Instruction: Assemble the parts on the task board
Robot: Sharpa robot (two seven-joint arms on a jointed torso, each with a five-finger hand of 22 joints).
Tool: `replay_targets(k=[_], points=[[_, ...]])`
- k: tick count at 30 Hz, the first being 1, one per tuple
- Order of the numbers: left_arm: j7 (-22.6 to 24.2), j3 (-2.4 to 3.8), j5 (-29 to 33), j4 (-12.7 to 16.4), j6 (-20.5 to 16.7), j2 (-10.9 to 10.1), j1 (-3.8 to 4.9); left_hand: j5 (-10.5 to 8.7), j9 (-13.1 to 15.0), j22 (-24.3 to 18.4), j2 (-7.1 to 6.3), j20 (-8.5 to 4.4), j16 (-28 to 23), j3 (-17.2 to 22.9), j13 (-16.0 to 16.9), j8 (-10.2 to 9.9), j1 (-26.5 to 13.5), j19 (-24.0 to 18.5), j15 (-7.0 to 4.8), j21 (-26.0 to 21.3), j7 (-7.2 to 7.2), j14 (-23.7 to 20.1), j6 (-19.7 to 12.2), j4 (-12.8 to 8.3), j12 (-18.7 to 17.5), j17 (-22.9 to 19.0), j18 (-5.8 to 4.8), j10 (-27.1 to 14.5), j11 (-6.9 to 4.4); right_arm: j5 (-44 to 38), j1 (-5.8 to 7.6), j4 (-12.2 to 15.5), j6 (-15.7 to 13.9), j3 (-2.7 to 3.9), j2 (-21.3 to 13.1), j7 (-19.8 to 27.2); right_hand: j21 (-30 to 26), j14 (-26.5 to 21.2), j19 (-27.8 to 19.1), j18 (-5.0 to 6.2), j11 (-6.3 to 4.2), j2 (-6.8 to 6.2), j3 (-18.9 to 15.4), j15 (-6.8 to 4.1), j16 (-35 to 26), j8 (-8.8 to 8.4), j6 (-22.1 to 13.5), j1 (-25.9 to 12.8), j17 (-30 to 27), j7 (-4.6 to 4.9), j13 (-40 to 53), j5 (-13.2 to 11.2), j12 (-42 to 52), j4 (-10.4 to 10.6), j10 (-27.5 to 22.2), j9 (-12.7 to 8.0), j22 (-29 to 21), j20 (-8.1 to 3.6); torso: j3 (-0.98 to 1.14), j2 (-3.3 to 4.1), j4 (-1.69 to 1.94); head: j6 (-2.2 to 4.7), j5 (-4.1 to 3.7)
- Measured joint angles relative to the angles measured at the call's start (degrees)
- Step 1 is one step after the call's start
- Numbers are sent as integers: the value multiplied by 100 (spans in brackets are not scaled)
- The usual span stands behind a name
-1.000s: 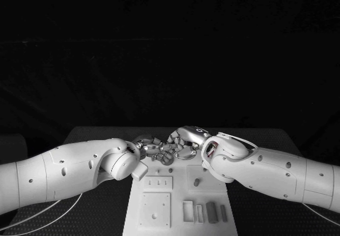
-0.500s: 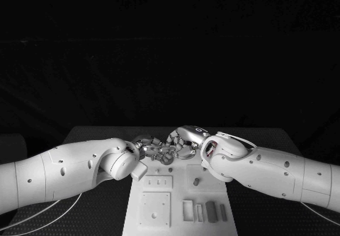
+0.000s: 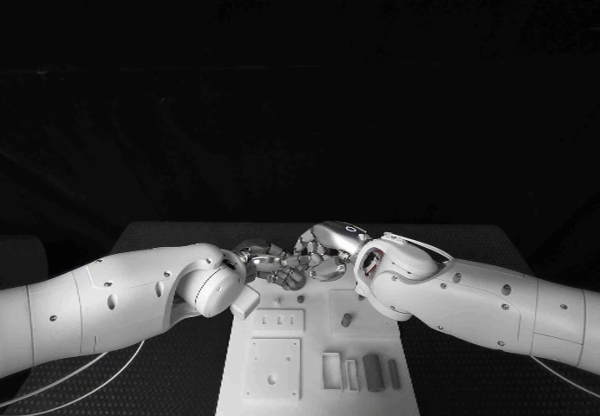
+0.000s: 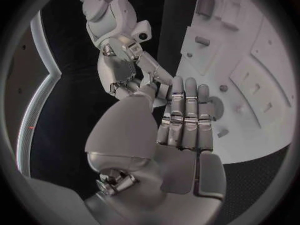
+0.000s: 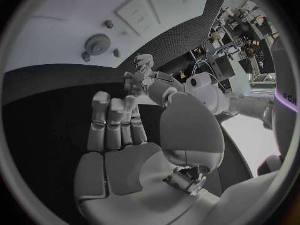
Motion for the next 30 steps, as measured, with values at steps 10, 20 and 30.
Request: replay_targets(k=[10, 20, 30], points=[[-150, 17, 4, 8, 115, 7, 11, 1193, 198, 0, -496, 98, 193, 632, 249, -106, -1673, -365, 117, 45, 137, -374, -333, -59, 441, 130, 0, -565, 132, -4, -24, -14, 28, -15, 4, -23, 0, 0, 0, -23, -21, 3, 15, 0, 0, 0, -7, 4, 0, 7, 0, -1, -1, -16, 21, -3, 0, 1, 1, -1, 2, -23, 2], [-187, 12, 10, 7, 177, 0, 6, 2068, 539, 4, -247, 117, 413, 932, 448, 89, -1805, -641, 142, 123, 113, -532, -354, -1022, 843, 125, -7, -872, 153, -4, -32, -52, 41, -13, 12, -27, 0, 0, -1, -36, 0, 6, 14, 0, 0, 0, -9, 29, 0, 9, 0, -5, -3, -17, 41, -2, 0, 1, 1, -1, 0, -37, -1], [-224, 13, -21, 2, 233, -11, -4, 1956, 794, 4, -41, 113, 621, 2022, 482, 84, -2851, -646, 142, 267, 38, -534, -315, -2750, 1192, -53, -17, -1015, 132, -9, -52, -70, 41, -14, 17, -41, 0, 0, -1, -41, 0, 30, 14, 0, 0, 0, 5, 5, 0, -5, -1, 2, -3, -19, 41, -6, 0, 1, 1, 0, 4, -57, -10]])
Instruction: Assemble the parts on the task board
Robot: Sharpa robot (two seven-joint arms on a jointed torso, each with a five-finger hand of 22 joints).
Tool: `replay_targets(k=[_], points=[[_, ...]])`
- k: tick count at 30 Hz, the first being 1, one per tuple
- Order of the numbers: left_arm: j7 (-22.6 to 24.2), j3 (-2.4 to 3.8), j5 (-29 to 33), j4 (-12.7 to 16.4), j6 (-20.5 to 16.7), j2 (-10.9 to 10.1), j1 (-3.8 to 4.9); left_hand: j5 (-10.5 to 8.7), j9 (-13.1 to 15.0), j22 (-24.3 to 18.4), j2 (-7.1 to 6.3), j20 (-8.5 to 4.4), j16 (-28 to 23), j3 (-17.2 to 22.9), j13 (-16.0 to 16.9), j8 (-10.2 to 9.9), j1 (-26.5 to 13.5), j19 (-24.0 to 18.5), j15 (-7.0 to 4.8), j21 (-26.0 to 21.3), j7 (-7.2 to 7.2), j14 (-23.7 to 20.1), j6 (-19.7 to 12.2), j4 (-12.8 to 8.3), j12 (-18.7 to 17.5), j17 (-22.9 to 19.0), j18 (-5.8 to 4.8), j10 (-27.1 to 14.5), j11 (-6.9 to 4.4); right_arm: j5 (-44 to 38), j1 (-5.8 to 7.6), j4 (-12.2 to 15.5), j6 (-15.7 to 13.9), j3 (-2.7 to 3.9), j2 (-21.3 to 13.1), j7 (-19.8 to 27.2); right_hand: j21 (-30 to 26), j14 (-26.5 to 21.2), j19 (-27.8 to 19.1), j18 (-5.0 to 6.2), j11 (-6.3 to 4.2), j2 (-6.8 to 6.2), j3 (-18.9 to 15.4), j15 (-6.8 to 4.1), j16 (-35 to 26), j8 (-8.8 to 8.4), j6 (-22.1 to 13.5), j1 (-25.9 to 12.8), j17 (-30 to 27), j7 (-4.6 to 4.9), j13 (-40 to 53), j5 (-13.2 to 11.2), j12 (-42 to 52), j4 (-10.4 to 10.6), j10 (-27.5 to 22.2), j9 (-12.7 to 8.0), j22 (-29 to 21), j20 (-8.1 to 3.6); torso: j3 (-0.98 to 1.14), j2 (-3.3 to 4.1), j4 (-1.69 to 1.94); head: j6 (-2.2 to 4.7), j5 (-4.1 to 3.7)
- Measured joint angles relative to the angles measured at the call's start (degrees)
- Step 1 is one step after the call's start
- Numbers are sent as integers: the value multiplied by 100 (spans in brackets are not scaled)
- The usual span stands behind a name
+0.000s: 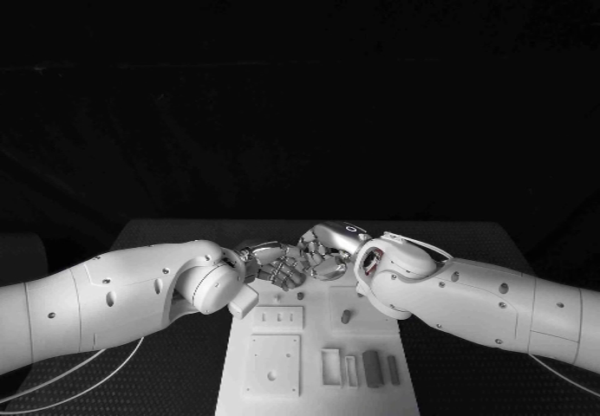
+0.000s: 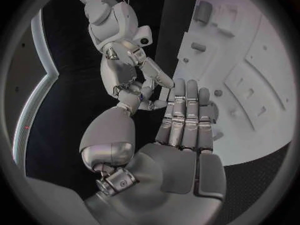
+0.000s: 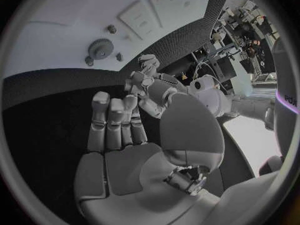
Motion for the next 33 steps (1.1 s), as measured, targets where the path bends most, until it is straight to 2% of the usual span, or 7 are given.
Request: replay_targets(k=[4, 9, 13, 16, 20, 28, 33], points=[[-13, 1, -9, -3, 15, 2, -4, -17, 10, 0, -25, 0, 14, 60, 0, -1, -36, 0, -18, 25, 0, -18, 0, -95, 0, -12, -2, 0, 0, -1, -4, 1, 2, -2, 0, -1, 0, 0, 0, -1, 0, 0, 14, 0, 0, 0, 0, 0, 0, 0, 0, 20, 0, -15, 0, 0, 0, 0, 1, 0, -2, -7, -2], [-34, 2, -39, -9, 23, 7, -5, -161, 42, -1, -23, 0, 61, 145, -5, -12, -34, 0, -18, 66, -4, -18, 46, -209, 55, -25, -22, 0, 0, -2, -7, 2, 11, -3, 1, -3, 0, 0, 0, -4, 0, 0, 17, 0, 0, 0, -1, 0, 0, 1, 0, 20, 0, -12, 0, 0, 0, 0, 2, 1, -5, -12, -3], [-44, 3, -53, -10, 26, 5, -6, -501, 80, -1, 102, 0, 111, 206, -5, -13, 91, 0, -18, 99, -26, -18, 69, -270, 109, -38, -23, 0, 0, -2, -8, 3, 18, -3, 1, -3, 0, 0, 0, -7, 0, -1, 24, 0, 0, 0, -2, 0, -5, 2, 0, 20, 0, -5, 0, 0, 0, 0, 2, 0, -4, -17, -5], [-46, 3, -61, -15, 26, 3, -7, -641, 106, -1, 193, 0, 121, 245, -5, -13, 182, 1, -18, 103, -38, -18, 81, -260, 118, -46, -23, 0, 0, -3, -8, 4, 22, -3, 2, -3, 0, 0, 15, -31, 0, -1, 25, 0, 0, 0, -3, 0, -5, 3, 0, 20, 0, -5, 0, 0, -2, -15, 2, 0, -3, -22, -7], [-46, 3, -68, -16, 26, 3, -7, -784, 119, -2, 317, -1, 163, 283, -6, -14, 307, 0, -18, 111, -46, -18, 149, -266, 151, -59, -23, 0, 0, -3, -8, 11, 26, -3, 1, -3, 0, 0, 22, 5, 0, -2, 25, 0, 0, 0, -4, 0, -5, 4, 0, 20, 0, -4, 0, 0, -5, -22, 3, -1, -3, -25, -8], [-58, 1, -78, -27, 26, 9, -9, -1212, 147, -2, 455, -21, 222, 329, -28, -35, 627, -21, -18, 133, -98, -18, 224, -249, 203, -90, -30, 37, -36, -4, -8, 13, 35, -2, 0, -3, 0, 29, 22, 8, 0, -4, 25, -14, 0, 0, -8, 0, -5, 8, 0, 20, 0, -5, 0, 0, -6, -22, 3, -1, -5, -39, -3], [-63, 1, -86, -33, 24, 7, -11, -1284, 168, -2, 513, -21, 248, 353, -33, -6, 731, -20, -41, 133, -128, 4, 273, -241, 239, -97, -31, 74, -73, -4, -8, 12, 44, -2, 0, -3, 0, 30, 22, 9, 0, -20, 25, -13, 0, 0, -1, -14, -4, 1, 0, 20, 0, -5, -1, 0, -6, -22, 3, 0, -5, -45, -3]])
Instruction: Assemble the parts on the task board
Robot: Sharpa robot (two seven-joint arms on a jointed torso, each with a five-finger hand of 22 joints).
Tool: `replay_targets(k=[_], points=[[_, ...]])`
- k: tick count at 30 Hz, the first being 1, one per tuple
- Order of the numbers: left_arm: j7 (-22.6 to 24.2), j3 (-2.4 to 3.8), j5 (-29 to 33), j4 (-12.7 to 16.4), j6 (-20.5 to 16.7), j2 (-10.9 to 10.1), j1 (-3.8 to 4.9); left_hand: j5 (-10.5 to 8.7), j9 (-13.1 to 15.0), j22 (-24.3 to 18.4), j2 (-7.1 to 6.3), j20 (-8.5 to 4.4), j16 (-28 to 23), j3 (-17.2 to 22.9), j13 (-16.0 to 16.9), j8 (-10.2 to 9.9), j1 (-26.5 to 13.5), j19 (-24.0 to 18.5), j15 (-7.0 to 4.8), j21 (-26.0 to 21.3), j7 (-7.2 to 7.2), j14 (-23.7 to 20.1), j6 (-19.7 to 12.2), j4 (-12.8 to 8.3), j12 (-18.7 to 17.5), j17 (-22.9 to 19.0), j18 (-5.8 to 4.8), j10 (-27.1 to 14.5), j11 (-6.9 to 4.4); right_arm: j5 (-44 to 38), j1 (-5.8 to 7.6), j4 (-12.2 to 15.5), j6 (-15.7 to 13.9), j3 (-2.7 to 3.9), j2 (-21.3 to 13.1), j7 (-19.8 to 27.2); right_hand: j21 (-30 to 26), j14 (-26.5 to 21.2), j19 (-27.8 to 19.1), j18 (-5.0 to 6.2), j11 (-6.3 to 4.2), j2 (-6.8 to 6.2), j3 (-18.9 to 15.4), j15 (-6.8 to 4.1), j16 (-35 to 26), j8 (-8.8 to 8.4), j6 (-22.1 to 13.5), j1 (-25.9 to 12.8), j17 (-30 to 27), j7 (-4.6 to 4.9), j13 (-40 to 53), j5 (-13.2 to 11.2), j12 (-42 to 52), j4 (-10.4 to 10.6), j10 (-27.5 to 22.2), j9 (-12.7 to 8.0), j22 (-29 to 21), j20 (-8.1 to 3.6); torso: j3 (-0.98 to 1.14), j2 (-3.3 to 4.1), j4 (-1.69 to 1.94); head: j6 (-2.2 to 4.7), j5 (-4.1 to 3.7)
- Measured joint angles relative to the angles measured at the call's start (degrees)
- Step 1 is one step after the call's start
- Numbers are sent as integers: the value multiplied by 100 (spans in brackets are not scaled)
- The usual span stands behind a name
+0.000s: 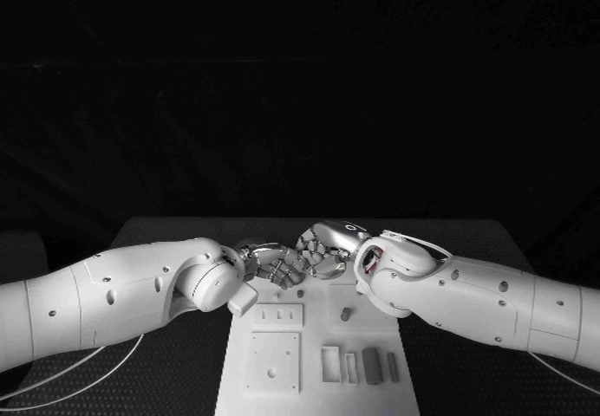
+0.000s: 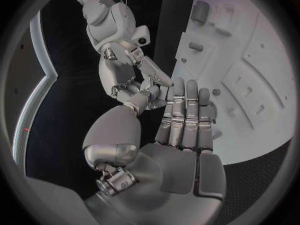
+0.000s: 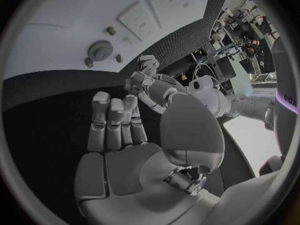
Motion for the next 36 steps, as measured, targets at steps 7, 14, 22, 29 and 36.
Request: replay_targets(k=[7, 14, 22, 29, 36], points=[[-2, 1, -45, -6, -10, -4, -1, -70, 2, 0, 133, -21, 159, 24, -7, 71, 148, -20, -82, 0, -20, 82, 162, -27, 67, 24, -83, 168, -105, 0, -1, -2, 14, 0, 0, 0, 0, 0, 0, 0, 0, -21, 15, 0, 0, 0, 9, -20, 0, -8, 0, 0, 0, -16, 0, 0, 0, 0, -1, -1, 1, -9, -7], [5, 3, -96, -2, -34, -5, -3, -100, 4, 0, 209, -43, 223, 15, -26, 73, 239, -38, -112, 0, 1, 112, 183, -34, 67, 30, -84, 261, -132, 24, -2, -23, 33, 0, 4, 9, 0, 0, 0, 0, 0, -21, 36, 1, -16, 0, 8, -20, -10, -8, 0, -5, -33, -13, 0, -1, -18, 1, -2, -2, 0, -12, -7], [13, 4, -140, 0, -79, -12, -5, -160, 10, -1, 247, -93, 288, 4, -50, 73, 277, 13, -163, 44, 1, 163, 246, -37, 67, 30, -92, 348, -143, 142, -2, -89, 88, -1, 13, 14, -44, -75, -53, 6, 89, -320, -73, 77, -122, -108, -139, -319, -38, 139, -10, 1, -99, 205, -89, 225, -49, 53, -2, -3, 0, -16, -4], [14, 6, -163, -2, -97, -31, -2, -173, 51, -1, 261, -93, 288, -2, -55, 95, 291, 13, -163, 44, -10, 163, 275, -32, 67, 29, -92, 379, -152, 241, -5, -151, 91, -5, -17, 6, -140, -268, -176, 5, 297, -457, -511, 270, -210, -485, -431, -459, -44, 475, 8, 1, -140, 226, -380, 131, -71, 175, 0, -2, 1, -16, 0], [14, 6, -181, -3, -100, -35, -2, -183, 52, -1, 262, -92, 310, -13, -61, 95, 292, 13, -163, 44, -10, 163, 275, -35, 67, 29, -92, 381, -151, 290, -5, -154, 92, -5, -30, 2, -168, -297, -209, 1, 338, -457, -531, 299, -232, -534, -456, -459, -57, 499, 8, 1, -141, 246, -421, 97, -71, 183, 3, -2, -1, -11, 1]])
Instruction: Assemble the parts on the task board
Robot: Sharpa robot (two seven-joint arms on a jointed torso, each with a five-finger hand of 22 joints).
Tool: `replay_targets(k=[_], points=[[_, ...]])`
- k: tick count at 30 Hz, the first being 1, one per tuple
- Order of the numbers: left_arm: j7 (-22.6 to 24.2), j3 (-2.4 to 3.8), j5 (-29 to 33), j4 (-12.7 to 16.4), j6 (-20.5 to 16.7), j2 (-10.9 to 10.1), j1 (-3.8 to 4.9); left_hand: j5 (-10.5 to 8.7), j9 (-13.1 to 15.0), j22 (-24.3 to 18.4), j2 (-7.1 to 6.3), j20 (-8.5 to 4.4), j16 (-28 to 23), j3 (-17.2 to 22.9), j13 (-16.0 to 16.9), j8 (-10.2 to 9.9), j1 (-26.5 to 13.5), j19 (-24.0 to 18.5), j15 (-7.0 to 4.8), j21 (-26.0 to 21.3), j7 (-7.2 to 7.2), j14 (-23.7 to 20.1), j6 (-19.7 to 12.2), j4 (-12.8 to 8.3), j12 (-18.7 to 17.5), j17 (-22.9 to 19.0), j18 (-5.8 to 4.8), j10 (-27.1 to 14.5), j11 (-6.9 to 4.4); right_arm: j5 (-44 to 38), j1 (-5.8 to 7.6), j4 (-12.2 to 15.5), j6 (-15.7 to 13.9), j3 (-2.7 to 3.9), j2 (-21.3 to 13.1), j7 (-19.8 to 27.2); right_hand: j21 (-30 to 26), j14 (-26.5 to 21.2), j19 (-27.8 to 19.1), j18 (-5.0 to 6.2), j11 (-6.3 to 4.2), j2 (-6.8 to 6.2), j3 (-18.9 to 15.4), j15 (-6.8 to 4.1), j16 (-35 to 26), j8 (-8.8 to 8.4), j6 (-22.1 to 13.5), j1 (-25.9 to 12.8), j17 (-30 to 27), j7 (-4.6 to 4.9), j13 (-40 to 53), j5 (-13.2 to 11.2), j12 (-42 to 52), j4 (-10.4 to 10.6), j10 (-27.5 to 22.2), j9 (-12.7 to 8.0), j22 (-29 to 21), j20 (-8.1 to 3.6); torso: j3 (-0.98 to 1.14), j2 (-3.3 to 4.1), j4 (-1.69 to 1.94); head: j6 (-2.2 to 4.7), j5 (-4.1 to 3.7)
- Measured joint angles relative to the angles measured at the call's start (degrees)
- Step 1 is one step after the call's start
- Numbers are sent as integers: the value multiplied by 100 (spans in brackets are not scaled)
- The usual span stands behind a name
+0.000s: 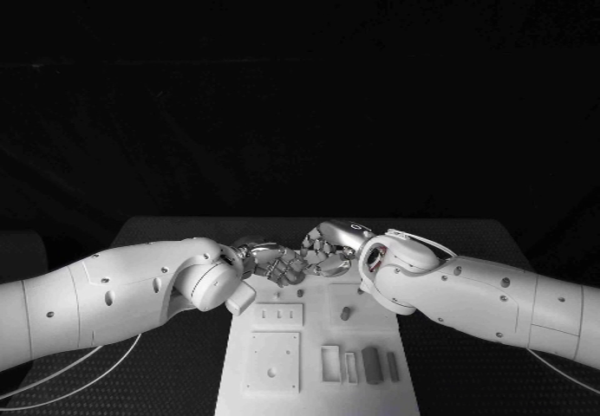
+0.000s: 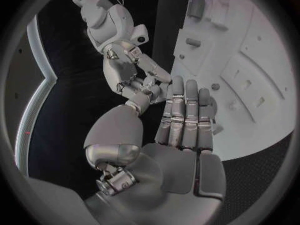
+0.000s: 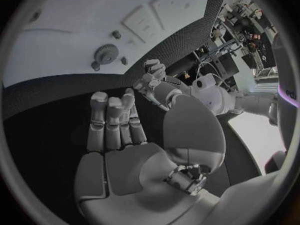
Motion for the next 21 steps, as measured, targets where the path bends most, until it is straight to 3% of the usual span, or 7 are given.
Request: replay_targets(k=[11, 13, 15, 21], points=[[-79, 0, -304, -42, 37, -27, -1, -22, 2, 4, 7, 0, 0, 15, -6, -3, 7, 0, -21, 0, -11, 21, 11, -16, 0, -1, 0, 29, -8, 74, -1, -73, 5, -1, -131, 9, -5, -11, -17, -3, 0, 0, -16, 11, 0, 0, -23, 0, -7, 14, -1, 7, 0, 16, -22, -6, 0, 1, 0, 1, 4, -7, 0], [-142, 0, -473, -71, 50, -53, -1, -23, 2, 4, 7, -21, 24, 15, -13, -5, 7, 21, -21, 0, -12, 21, 12, -17, 0, -8, -81, 32, -10, 124, -1, -124, -3, -1, -194, 20, -5, -19, -18, -3, 0, 0, -16, 19, 0, 0, -34, 0, -8, 24, -1, 28, 0, 16, -42, -6, 1, 2, 0, 0, 4, -8, 3], [-220, 0, -639, -109, 74, -73, -1, -43, 2, 4, 7, -20, 24, 15, -14, -8, 7, 21, -35, 0, -20, 35, 21, -17, 0, -10, -80, 62, -22, 188, 1, -179, -14, -1, -268, 40, -5, -19, -18, -5, 0, 0, -16, 19, 0, 0, -35, 0, -8, 24, -1, 28, 0, 16, -42, -12, 1, 2, 0, -1, 4, -14, 13], [-539, 1, -1212, -220, 252, -122, 4, -43, 2, 4, 7, -42, 46, 0, -25, 11, 7, 40, -31, 0, -14, 72, 54, -32, 0, -22, -81, 93, -34, 633, 122, -469, -95, 7, -418, 148, -5, -20, -38, -4, 0, 17, -16, 19, 0, 0, -45, 18, -14, 33, -1, 56, 0, 16, -42, -18, 2, 22, 0, -3, 4, -37, 29]])
